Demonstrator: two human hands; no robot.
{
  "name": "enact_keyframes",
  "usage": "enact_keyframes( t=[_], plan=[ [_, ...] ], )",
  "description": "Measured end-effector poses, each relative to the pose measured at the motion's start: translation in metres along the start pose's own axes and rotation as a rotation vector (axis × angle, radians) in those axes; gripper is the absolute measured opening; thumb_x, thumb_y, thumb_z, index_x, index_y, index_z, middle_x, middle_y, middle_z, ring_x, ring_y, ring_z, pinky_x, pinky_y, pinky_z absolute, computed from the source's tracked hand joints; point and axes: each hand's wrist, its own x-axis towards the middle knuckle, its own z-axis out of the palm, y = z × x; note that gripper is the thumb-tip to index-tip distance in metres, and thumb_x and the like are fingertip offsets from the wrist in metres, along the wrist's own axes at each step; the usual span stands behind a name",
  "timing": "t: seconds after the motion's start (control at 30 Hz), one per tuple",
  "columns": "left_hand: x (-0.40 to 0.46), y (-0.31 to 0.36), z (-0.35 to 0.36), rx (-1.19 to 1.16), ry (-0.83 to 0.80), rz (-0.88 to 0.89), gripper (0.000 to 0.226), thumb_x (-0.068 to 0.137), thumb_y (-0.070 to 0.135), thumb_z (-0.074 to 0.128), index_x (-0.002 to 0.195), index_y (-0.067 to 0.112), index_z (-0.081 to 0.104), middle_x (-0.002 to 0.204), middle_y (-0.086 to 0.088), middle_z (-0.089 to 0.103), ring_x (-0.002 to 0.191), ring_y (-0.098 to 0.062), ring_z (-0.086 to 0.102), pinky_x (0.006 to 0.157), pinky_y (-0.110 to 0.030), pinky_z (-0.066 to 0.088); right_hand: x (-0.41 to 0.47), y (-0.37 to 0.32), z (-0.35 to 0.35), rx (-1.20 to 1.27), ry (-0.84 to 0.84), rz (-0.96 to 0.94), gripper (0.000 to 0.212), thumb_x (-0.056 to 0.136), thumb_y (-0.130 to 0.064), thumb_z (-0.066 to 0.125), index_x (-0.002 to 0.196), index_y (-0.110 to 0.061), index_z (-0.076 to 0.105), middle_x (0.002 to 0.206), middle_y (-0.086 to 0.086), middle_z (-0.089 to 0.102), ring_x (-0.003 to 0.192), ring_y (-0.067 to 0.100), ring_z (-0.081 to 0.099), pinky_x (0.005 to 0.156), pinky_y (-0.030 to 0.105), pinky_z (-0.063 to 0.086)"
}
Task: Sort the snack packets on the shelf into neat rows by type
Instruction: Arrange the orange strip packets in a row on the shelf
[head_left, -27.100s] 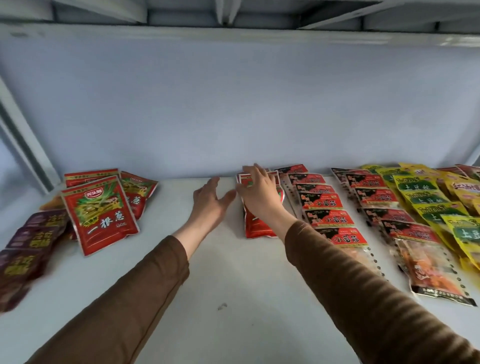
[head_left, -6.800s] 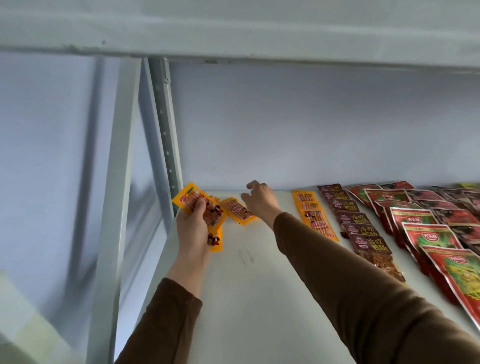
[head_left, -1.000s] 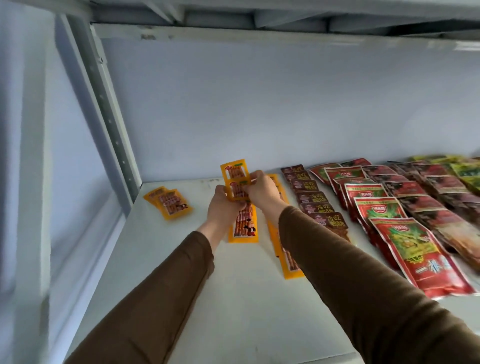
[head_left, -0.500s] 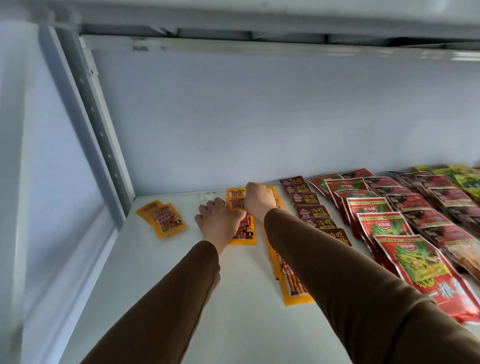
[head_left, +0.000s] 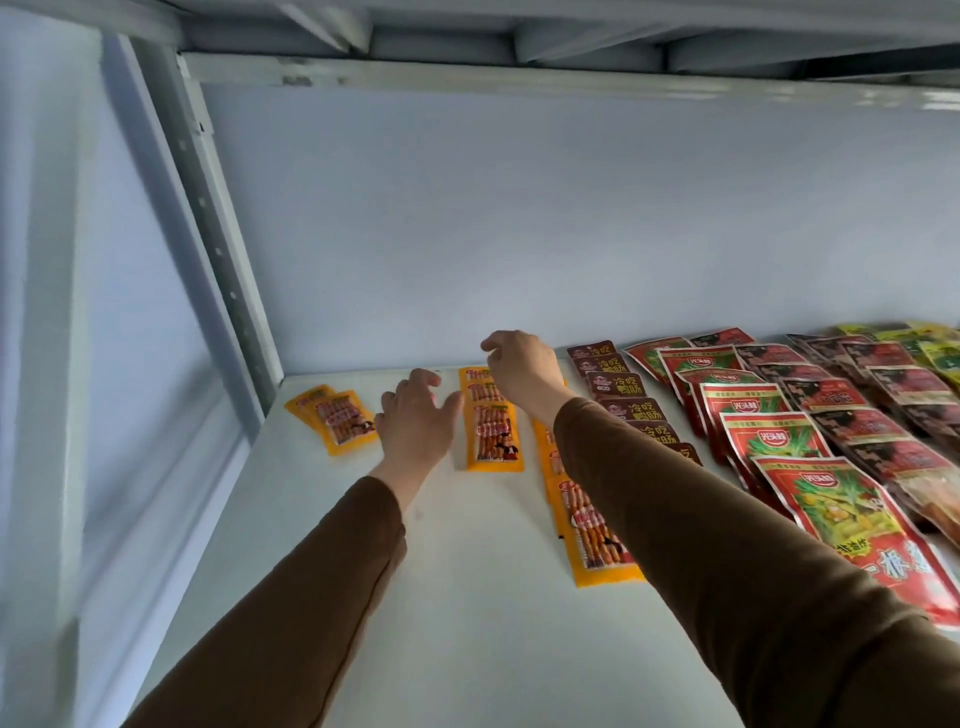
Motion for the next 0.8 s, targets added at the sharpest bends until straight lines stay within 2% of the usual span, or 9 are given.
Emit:
enact_keyframes(
  t=[0.13, 0.2, 0.27, 0.4, 0.47, 0.57, 0.67, 0.77, 0.8],
  plan=[
    [-0.018, -0.027, -0.048, -0.14, 0.112, -0.05, 0.022, 0.094, 0.037, 0.065, 0.113, 0.028, 0.062, 0.111, 0.008, 0.062, 0.115, -0.022, 0.056, 0.097, -0.038, 0.041, -0.016, -0.032, 0.012, 0.338, -0.024, -0.089, 0.028, 0.095, -0.018, 0.053, 0.116, -0.022, 0.07, 0.109, -0.006, 0.07, 0.102, 0.018, 0.065, 0.086, 0.032, 0.053],
    [-0.029, -0.041, -0.069, -0.326, 0.119, -0.111, 0.024, 0.088, 0.038, 0.065, 0.109, 0.027, 0.065, 0.112, 0.006, 0.067, 0.116, -0.026, 0.06, 0.105, -0.047, 0.043, -0.025, -0.052, 0.029, 0.409, -0.093, -0.113, 0.026, 0.094, -0.021, 0.057, 0.116, -0.023, 0.069, 0.104, -0.009, 0.067, 0.097, 0.015, 0.064, 0.079, 0.026, 0.049],
    [-0.04, -0.054, -0.087, -0.516, 0.179, -0.13, 0.023, 0.081, 0.034, 0.065, 0.103, 0.027, 0.067, 0.108, 0.002, 0.072, 0.111, -0.027, 0.065, 0.102, -0.05, 0.047, -0.03, -0.072, 0.051, 0.363, -0.186, -0.125, 0.031, 0.094, -0.026, 0.058, 0.123, -0.022, 0.066, 0.112, -0.004, 0.067, 0.101, 0.018, 0.062, 0.08, 0.026, 0.046],
    [-0.047, -0.078, -0.108, -0.508, 0.361, -0.134, 0.01, 0.09, 0.018, 0.068, 0.098, 0.024, 0.065, 0.101, 0.006, 0.067, 0.105, -0.024, 0.062, 0.098, -0.044, 0.048, -0.037, -0.106, 0.094, 0.067, -0.257, -0.131, 0.053, 0.097, -0.04, 0.053, 0.139, -0.007, 0.05, 0.136, 0.017, 0.054, 0.127, 0.036, 0.049, 0.103, 0.038, 0.039],
    [-0.048, -0.086, -0.111, -0.516, 0.406, -0.158, 0.013, 0.091, 0.017, 0.067, 0.104, 0.019, 0.065, 0.107, 0.0, 0.066, 0.104, -0.026, 0.061, 0.095, -0.04, 0.048, -0.039, -0.115, 0.109, -0.024, -0.263, -0.089, 0.066, 0.092, -0.048, 0.057, 0.138, -0.002, 0.044, 0.138, 0.022, 0.05, 0.129, 0.04, 0.045, 0.104, 0.04, 0.036],
    [-0.051, -0.093, -0.108, -0.555, 0.412, -0.182, 0.017, 0.091, 0.015, 0.066, 0.108, 0.017, 0.064, 0.111, -0.003, 0.065, 0.102, -0.024, 0.06, 0.092, -0.038, 0.049, -0.037, -0.116, 0.118, -0.005, -0.279, 0.0, 0.073, 0.081, -0.046, 0.073, 0.132, -0.002, 0.043, 0.131, 0.021, 0.057, 0.123, 0.038, 0.055, 0.095, 0.037, 0.045],
    [-0.053, -0.092, -0.109, -0.645, 0.386, -0.263, 0.024, 0.091, 0.016, 0.067, 0.114, 0.018, 0.06, 0.11, 0.001, 0.065, 0.102, -0.02, 0.062, 0.087, -0.034, 0.049, -0.035, -0.109, 0.112, 0.112, -0.263, 0.04, 0.048, 0.088, -0.036, 0.066, 0.121, -0.004, 0.051, 0.12, 0.018, 0.064, 0.113, 0.037, 0.061, 0.083, 0.034, 0.046],
    [-0.052, -0.091, -0.112, -0.864, 0.282, -0.358, 0.042, 0.093, 0.024, 0.07, 0.13, 0.02, 0.049, 0.112, 0.0, 0.066, 0.103, -0.016, 0.064, 0.085, -0.027, 0.047, -0.047, -0.11, 0.103, 0.491, -0.295, 0.035, 0.011, 0.098, -0.023, 0.055, 0.098, -0.013, 0.056, 0.088, 0.006, 0.062, 0.082, 0.027, 0.059, 0.063, 0.031, 0.044],
    [-0.052, -0.089, -0.112, -0.965, 0.226, -0.364, 0.047, 0.094, 0.026, 0.07, 0.134, 0.018, 0.047, 0.112, -0.001, 0.068, 0.103, -0.015, 0.067, 0.087, -0.028, 0.05, -0.055, -0.113, 0.101, 0.603, -0.347, 0.001, 0.009, 0.1, -0.021, 0.053, 0.092, -0.016, 0.054, 0.082, 0.003, 0.059, 0.075, 0.021, 0.055, 0.057, 0.029, 0.041]
  ],
)
